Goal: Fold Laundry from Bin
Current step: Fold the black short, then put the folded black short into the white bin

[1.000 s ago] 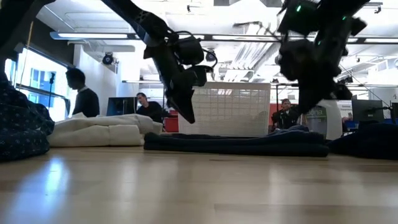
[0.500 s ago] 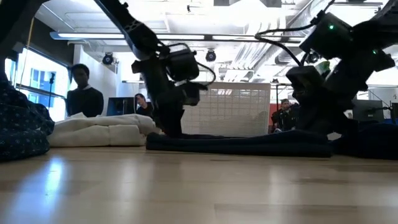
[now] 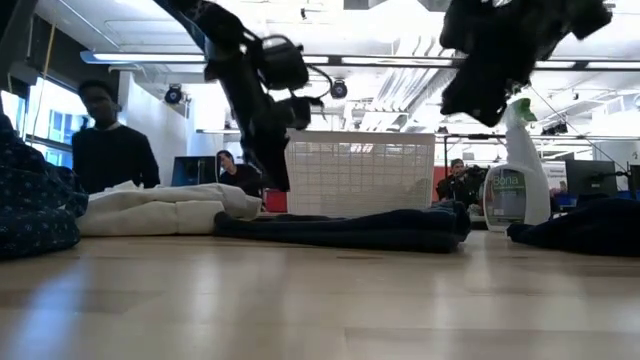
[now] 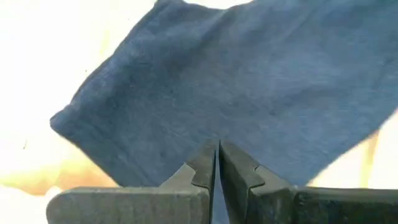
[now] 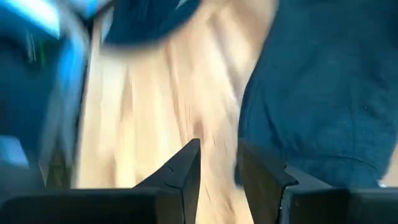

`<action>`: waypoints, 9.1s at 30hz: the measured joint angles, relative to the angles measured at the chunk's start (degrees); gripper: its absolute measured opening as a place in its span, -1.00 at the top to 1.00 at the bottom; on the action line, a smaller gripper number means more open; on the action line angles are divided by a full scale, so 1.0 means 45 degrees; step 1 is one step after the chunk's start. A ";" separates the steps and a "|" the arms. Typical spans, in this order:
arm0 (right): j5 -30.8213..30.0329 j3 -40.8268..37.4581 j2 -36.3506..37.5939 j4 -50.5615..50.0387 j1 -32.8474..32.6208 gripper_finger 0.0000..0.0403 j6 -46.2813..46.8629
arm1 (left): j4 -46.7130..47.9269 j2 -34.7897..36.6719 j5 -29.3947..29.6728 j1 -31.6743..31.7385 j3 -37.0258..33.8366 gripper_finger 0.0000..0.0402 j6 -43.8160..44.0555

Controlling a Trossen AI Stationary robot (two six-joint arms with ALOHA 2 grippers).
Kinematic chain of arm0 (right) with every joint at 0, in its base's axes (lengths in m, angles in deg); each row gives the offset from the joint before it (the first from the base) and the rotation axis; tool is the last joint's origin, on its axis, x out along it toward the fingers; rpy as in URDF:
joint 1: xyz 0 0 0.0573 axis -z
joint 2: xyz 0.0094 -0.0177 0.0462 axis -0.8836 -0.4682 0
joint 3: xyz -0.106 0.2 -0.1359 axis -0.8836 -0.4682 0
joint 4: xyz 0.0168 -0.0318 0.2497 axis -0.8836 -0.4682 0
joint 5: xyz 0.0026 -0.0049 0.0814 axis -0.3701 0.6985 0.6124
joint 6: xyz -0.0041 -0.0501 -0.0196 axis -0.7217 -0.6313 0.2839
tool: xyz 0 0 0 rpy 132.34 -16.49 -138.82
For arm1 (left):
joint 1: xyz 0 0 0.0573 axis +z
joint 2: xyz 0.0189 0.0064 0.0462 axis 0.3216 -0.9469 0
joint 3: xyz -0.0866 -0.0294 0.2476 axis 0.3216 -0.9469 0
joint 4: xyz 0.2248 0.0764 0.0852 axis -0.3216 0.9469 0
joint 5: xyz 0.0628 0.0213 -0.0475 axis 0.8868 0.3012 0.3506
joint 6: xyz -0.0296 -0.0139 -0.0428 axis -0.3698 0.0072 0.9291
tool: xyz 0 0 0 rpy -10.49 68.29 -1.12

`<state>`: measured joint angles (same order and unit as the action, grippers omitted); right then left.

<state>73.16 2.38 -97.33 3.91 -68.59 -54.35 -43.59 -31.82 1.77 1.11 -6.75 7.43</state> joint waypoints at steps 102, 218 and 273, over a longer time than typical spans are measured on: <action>0.5450 0.5647 -0.5598 -0.3667 0.3688 0.94 -0.4496 | -1.1081 0.0970 -0.1501 -0.3506 -0.3585 -0.28 -0.4253; -0.0402 -0.0538 -0.3951 0.2145 0.6637 0.94 0.1452 | -1.1496 -0.1506 -0.0722 0.0206 -0.3324 0.47 0.5716; -0.0256 0.4970 -0.6815 -0.3577 0.3343 0.91 -0.6838 | -0.2219 0.7656 0.0892 -0.2977 -0.2030 0.44 0.4139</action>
<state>72.01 24.74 -128.00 -12.18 -53.55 -85.12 -53.57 2.63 5.79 -12.28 -15.88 26.05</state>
